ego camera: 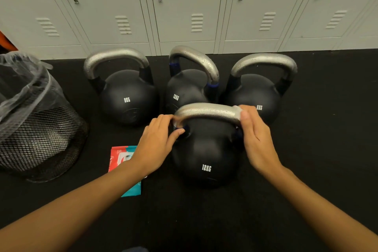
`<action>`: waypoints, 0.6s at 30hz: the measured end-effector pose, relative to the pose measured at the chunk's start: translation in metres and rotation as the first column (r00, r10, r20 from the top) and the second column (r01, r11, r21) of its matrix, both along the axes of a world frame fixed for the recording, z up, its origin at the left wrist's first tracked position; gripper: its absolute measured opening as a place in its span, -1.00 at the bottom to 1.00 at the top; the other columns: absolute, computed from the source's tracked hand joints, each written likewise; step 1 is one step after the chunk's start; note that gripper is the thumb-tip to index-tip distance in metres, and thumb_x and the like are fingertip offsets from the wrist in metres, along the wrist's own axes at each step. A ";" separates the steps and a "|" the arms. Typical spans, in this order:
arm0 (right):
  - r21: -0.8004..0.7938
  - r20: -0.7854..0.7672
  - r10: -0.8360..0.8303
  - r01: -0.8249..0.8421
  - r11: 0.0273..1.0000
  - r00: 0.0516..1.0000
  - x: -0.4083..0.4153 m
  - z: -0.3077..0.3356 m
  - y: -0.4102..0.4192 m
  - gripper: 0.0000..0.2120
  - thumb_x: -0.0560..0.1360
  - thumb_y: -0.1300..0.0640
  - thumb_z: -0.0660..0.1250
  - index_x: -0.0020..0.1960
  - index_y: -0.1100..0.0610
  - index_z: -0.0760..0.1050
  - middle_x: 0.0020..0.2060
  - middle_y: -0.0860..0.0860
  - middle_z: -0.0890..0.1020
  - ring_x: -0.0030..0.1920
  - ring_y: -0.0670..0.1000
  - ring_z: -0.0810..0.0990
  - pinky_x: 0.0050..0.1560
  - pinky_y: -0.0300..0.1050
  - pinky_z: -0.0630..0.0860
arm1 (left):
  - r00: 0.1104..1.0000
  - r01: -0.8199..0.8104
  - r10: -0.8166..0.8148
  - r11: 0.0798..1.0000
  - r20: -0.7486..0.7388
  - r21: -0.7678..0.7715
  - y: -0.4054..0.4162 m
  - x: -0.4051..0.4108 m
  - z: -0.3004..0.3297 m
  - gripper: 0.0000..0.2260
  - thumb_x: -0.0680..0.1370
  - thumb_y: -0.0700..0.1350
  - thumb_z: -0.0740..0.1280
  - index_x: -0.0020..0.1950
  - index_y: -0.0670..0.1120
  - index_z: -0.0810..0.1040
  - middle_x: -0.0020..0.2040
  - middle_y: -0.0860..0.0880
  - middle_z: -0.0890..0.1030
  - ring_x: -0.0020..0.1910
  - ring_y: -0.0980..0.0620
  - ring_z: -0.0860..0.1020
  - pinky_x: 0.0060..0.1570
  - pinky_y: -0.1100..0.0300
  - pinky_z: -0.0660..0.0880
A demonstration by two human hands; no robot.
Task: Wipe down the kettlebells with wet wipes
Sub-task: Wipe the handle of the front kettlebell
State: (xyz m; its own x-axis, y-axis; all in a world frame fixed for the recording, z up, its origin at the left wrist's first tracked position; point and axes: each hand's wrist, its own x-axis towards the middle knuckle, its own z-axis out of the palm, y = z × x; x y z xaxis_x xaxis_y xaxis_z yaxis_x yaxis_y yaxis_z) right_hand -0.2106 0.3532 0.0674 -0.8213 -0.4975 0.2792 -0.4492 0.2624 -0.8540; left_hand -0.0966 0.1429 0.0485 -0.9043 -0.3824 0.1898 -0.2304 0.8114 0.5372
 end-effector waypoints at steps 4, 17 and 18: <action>-0.172 0.393 0.008 0.065 0.983 0.919 0.003 -0.015 0.006 -0.60 0.64 -0.25 -0.01 0.11 -0.10 0.53 -0.06 -0.09 0.64 0.05 -0.11 0.60 0.10 -0.23 0.45 | 1.000 -0.003 0.003 1.000 -0.003 0.004 0.000 0.000 0.000 -0.68 0.57 0.01 0.28 0.25 -0.14 0.45 0.13 -0.07 0.51 0.12 -0.02 0.45 0.13 0.07 0.41; 0.441 -0.564 0.101 0.196 0.876 0.820 0.001 0.026 -0.028 -0.61 0.67 -0.11 -0.06 0.18 -0.01 0.50 -0.13 -0.06 0.55 -0.10 0.01 0.52 0.06 -0.03 0.30 | 0.999 0.030 -0.032 0.997 0.018 0.073 -0.004 0.002 0.005 -0.67 0.56 0.05 0.28 0.27 -0.07 0.43 0.17 -0.01 0.50 0.15 0.08 0.42 0.17 0.11 0.41; 0.457 -0.612 0.125 0.219 0.862 0.781 0.002 0.024 -0.029 -0.58 0.67 -0.11 -0.06 0.27 -0.01 0.49 -0.07 -0.03 0.56 -0.08 0.03 0.52 0.08 -0.02 0.28 | 0.999 0.028 -0.030 0.997 0.025 0.072 -0.005 0.002 0.005 -0.67 0.56 0.05 0.28 0.27 -0.06 0.43 0.17 -0.01 0.50 0.16 0.08 0.42 0.17 0.12 0.41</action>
State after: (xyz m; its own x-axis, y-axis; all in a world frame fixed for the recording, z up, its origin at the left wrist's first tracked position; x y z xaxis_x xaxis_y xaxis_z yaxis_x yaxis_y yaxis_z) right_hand -0.2090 0.3245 0.0917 -0.5877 -0.6687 0.4555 -0.7925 0.5893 -0.1573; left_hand -0.0950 0.1383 0.0533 -0.9193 -0.3681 0.1393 -0.2222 0.7776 0.5882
